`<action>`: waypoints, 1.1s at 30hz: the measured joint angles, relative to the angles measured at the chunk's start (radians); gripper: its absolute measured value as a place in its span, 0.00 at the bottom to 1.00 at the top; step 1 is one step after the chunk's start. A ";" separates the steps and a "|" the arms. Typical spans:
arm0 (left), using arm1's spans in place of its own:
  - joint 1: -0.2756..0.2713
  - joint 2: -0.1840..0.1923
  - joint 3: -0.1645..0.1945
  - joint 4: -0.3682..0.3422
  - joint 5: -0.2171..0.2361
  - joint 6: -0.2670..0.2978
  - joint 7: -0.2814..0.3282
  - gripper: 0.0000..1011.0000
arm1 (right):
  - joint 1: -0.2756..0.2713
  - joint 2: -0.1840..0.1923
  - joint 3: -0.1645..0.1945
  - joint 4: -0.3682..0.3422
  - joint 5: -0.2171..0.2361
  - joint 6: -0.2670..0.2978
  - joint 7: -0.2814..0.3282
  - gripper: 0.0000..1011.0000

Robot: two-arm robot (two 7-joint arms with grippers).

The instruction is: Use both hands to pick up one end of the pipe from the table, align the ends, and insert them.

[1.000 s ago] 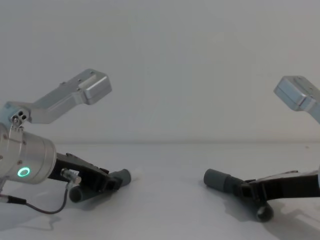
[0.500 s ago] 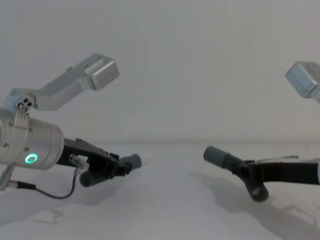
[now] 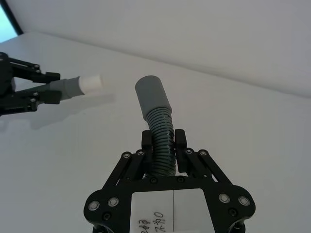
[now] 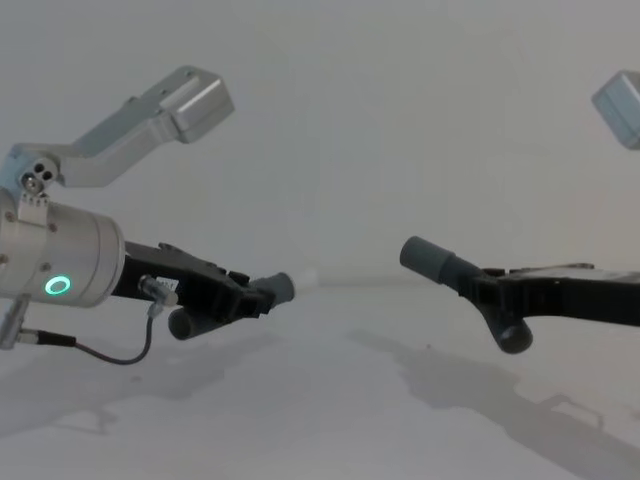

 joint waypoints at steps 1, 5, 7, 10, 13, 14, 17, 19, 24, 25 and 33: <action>-0.001 0.002 0.000 0.002 -0.001 -0.005 -0.005 0.34 | 0.002 0.010 -0.001 0.000 0.004 -0.007 0.017 0.26; -0.012 0.016 0.000 0.018 -0.014 -0.052 -0.051 0.34 | 0.007 0.033 -0.002 0.000 0.016 -0.021 0.056 0.26; -0.015 0.021 0.001 0.023 -0.019 -0.070 -0.071 0.34 | 0.009 0.051 -0.003 0.000 0.024 -0.031 0.087 0.26; -0.024 0.032 0.003 0.037 -0.029 -0.108 -0.110 0.34 | 0.012 0.073 -0.004 0.001 0.036 -0.044 0.129 0.26; -0.035 0.042 0.006 0.053 -0.040 -0.143 -0.148 0.34 | 0.015 0.091 -0.006 0.001 0.043 -0.055 0.160 0.26; -0.035 0.042 0.006 0.053 -0.040 -0.143 -0.148 0.34 | 0.017 0.102 -0.008 0.002 0.049 -0.063 0.184 0.26; -0.049 0.056 0.011 0.072 -0.053 -0.188 -0.199 0.34 | 0.022 0.125 -0.012 0.004 0.060 -0.081 0.230 0.26; -0.058 0.062 0.014 0.081 -0.060 -0.213 -0.229 0.34 | 0.026 0.140 -0.015 0.005 0.067 -0.095 0.262 0.26; -0.075 0.074 0.021 0.100 -0.071 -0.251 -0.278 0.34 | 0.032 0.165 -0.017 0.009 0.084 -0.125 0.317 0.26; -0.080 0.078 0.024 0.105 -0.075 -0.264 -0.295 0.34 | 0.033 0.168 -0.017 0.010 0.087 -0.130 0.324 0.26; -0.112 0.094 0.042 0.129 -0.086 -0.310 -0.367 0.34 | 0.045 0.196 -0.021 0.020 0.121 -0.171 0.406 0.26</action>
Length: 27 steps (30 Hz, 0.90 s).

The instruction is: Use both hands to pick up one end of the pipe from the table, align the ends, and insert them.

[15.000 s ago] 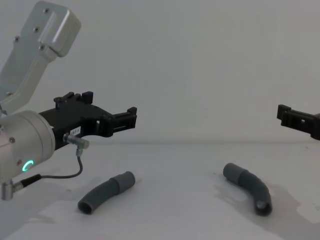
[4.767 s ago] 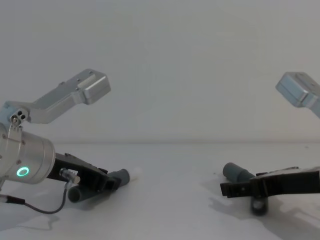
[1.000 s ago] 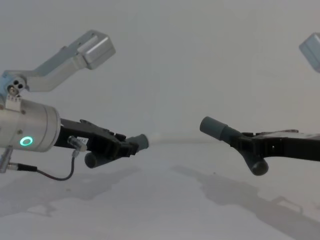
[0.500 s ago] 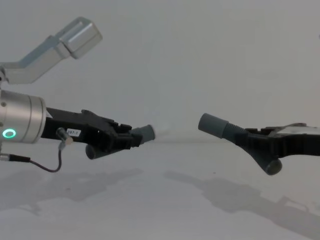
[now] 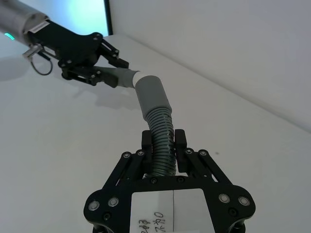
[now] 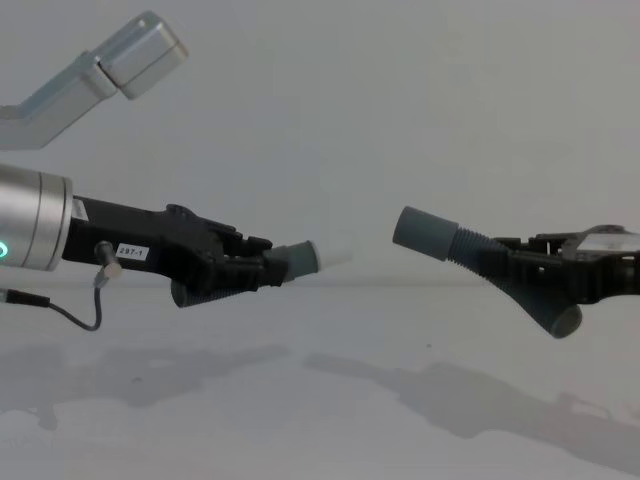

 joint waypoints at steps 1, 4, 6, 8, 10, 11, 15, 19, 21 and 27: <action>-0.003 0.001 0.002 0.003 -0.001 -0.004 -0.006 0.34 | 0.001 0.002 -0.001 0.001 0.002 -0.003 0.005 0.26; -0.014 0.006 0.010 0.009 -0.002 -0.016 -0.029 0.34 | 0.007 0.012 -0.005 0.004 0.008 -0.013 0.028 0.26; -0.023 0.010 0.017 0.013 -0.002 -0.026 -0.045 0.34 | 0.010 0.018 -0.009 0.005 0.009 -0.016 0.039 0.26; -0.031 0.013 0.023 0.017 -0.002 -0.035 -0.061 0.34 | 0.017 0.029 -0.017 0.008 0.010 -0.024 0.061 0.26; -0.036 0.016 0.027 0.018 -0.002 -0.040 -0.069 0.34 | 0.020 0.034 -0.021 0.009 0.010 -0.027 0.073 0.26; -0.041 0.019 0.031 0.019 -0.002 -0.044 -0.077 0.34 | 0.023 0.038 -0.025 0.010 0.009 -0.029 0.078 0.26; -0.051 0.026 0.039 0.019 -0.001 -0.053 -0.095 0.34 | 0.032 0.056 -0.042 0.013 0.003 -0.039 0.109 0.26; -0.059 0.033 0.045 0.014 0.001 -0.059 -0.108 0.34 | 0.037 0.069 -0.054 0.014 -0.003 -0.045 0.129 0.26; -0.062 0.037 0.049 0.010 0.001 -0.062 -0.112 0.34 | 0.038 0.073 -0.058 0.015 -0.004 -0.047 0.135 0.26; -0.066 0.048 0.055 -0.002 0.003 -0.063 -0.119 0.34 | 0.041 0.086 -0.070 0.015 -0.009 -0.052 0.149 0.26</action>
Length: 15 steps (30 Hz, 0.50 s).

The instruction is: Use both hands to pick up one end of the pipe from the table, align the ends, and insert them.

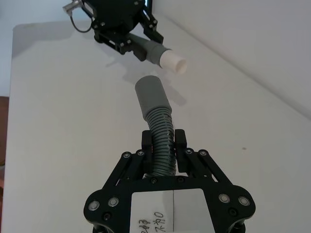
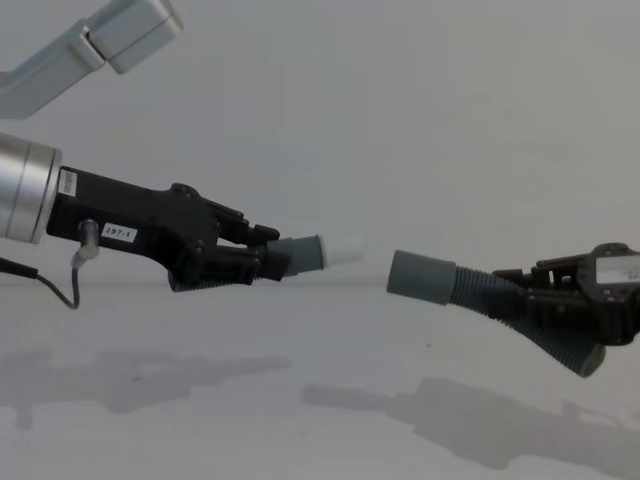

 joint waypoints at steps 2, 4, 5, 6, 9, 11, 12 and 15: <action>-0.001 0.005 0.003 -0.005 0.000 0.000 -0.002 0.34 | 0.000 0.003 -0.004 0.000 0.000 -0.001 0.002 0.26; -0.001 0.008 0.005 -0.009 0.000 0.000 -0.003 0.34 | 0.001 0.006 -0.006 -0.001 0.000 -0.001 0.005 0.26; -0.001 0.009 0.006 -0.011 0.000 0.000 -0.003 0.34 | 0.001 0.006 -0.006 -0.001 0.000 -0.001 0.005 0.26; -0.001 0.010 0.006 -0.012 0.000 0.000 -0.003 0.34 | 0.001 0.008 -0.007 -0.002 0.001 -0.001 0.006 0.26; -0.001 0.013 0.009 -0.018 -0.001 0.000 -0.004 0.34 | 0.001 0.011 -0.009 -0.006 0.005 -0.001 0.006 0.26; 0.000 0.014 0.011 -0.021 -0.003 -0.001 -0.003 0.34 | 0.001 0.012 -0.010 -0.009 0.007 -0.001 0.007 0.26; 0.000 0.014 0.011 -0.021 -0.003 -0.001 -0.003 0.34 | 0.001 0.014 -0.011 -0.011 0.009 -0.001 0.007 0.26; 0.001 0.015 0.015 -0.026 -0.006 -0.002 -0.003 0.34 | 0.001 0.016 -0.013 -0.016 0.013 0.000 0.007 0.26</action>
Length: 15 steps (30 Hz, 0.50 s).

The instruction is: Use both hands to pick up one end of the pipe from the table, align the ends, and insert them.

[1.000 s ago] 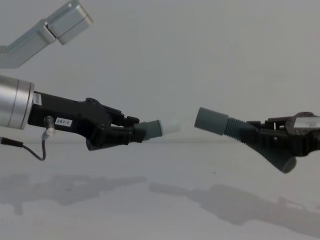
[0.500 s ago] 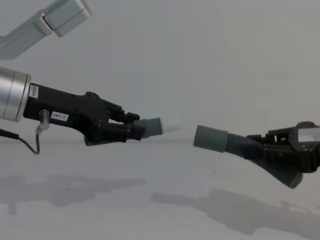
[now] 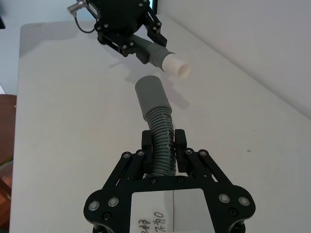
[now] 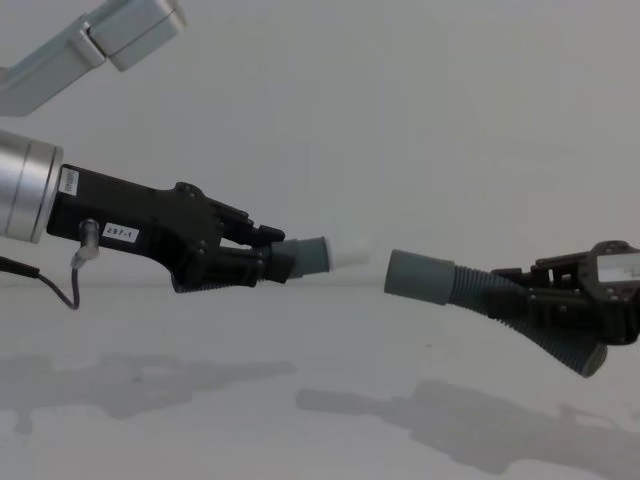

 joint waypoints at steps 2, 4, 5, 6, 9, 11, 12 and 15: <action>0.000 0.000 0.001 -0.001 -0.001 0.000 0.001 0.34 | 0.000 0.002 -0.002 -0.003 0.002 0.001 0.000 0.26; 0.001 0.001 0.003 -0.002 -0.002 -0.001 0.001 0.34 | 0.001 0.003 -0.004 -0.004 0.003 0.002 0.000 0.26; 0.001 0.001 0.004 -0.003 -0.004 -0.001 0.002 0.34 | 0.002 0.004 -0.006 -0.006 0.004 0.003 0.000 0.26; 0.001 0.001 0.004 -0.004 -0.005 -0.002 0.002 0.34 | 0.002 0.004 -0.006 -0.006 0.004 0.003 0.000 0.26; 0.001 0.001 0.007 -0.005 -0.007 -0.002 0.003 0.34 | 0.006 0.006 -0.011 -0.007 0.005 0.005 0.002 0.26; 0.001 0.002 0.008 -0.005 -0.008 -0.002 0.004 0.34 | 0.007 0.007 -0.014 -0.007 0.005 0.005 0.003 0.26; 0.001 0.002 0.009 -0.006 -0.009 -0.002 0.004 0.34 | 0.009 0.008 -0.017 -0.007 0.005 0.006 0.003 0.26; 0.000 0.004 0.012 -0.007 -0.011 -0.002 0.006 0.34 | 0.012 0.008 -0.020 -0.005 0.005 0.006 0.005 0.26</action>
